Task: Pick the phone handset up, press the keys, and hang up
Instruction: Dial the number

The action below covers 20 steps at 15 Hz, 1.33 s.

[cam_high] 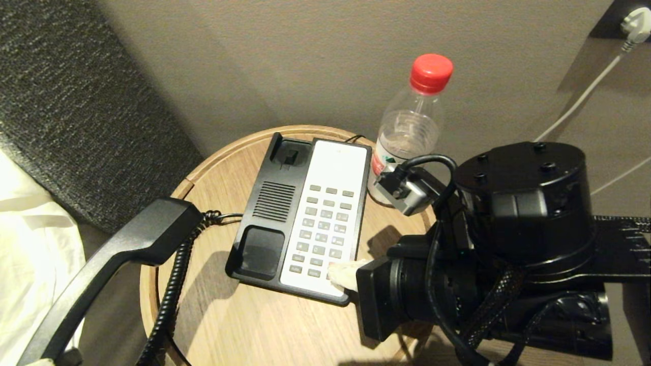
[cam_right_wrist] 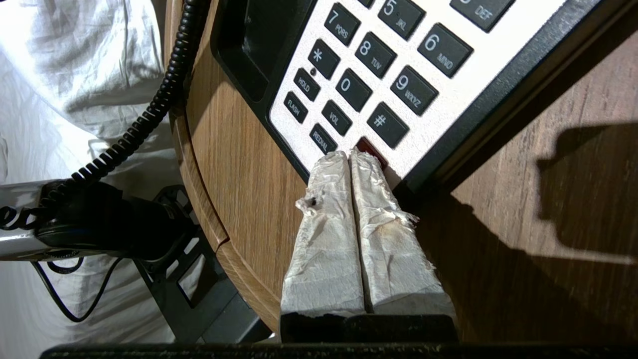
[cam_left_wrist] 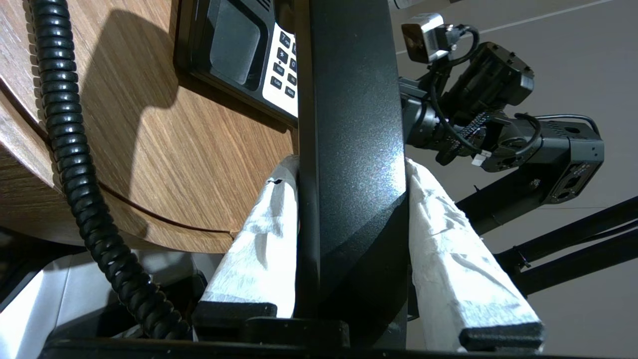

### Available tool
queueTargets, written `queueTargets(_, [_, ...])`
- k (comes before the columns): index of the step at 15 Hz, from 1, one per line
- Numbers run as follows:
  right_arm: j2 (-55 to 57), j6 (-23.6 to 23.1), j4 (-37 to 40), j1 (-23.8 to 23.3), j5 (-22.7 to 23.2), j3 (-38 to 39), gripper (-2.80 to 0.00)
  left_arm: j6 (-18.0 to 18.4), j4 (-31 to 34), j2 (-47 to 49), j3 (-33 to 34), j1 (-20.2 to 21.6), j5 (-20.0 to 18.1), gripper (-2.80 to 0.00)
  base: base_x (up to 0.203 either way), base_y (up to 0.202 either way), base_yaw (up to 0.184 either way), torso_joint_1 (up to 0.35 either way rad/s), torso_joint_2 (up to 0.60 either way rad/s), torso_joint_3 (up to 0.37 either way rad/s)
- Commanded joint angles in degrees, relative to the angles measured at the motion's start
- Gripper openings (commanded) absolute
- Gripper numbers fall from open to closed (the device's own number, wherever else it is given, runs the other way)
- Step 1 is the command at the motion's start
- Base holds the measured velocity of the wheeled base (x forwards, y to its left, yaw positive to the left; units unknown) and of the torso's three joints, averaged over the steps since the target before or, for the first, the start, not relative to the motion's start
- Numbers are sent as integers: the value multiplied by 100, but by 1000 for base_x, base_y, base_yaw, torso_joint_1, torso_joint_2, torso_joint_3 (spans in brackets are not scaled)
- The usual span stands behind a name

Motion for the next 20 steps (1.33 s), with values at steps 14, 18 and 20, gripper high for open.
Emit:
queueTargets(14, [83, -61, 0, -59, -19, 56, -280, -30, -5, 1, 4, 0, -26, -280, 0, 0, 0, 0, 0, 0])
queueTargets(18, [77, -70, 0, -59, -56, -8, -280, -21, -5, -14, -14, 0, -26, -280, 0, 0, 0, 0, 0, 0])
queueTargets(20, [14, -55, 7, -59, -63, -5, -280, -21, -5, 0, 13, 0, -26, -280, 0, 0, 0, 0, 0, 0])
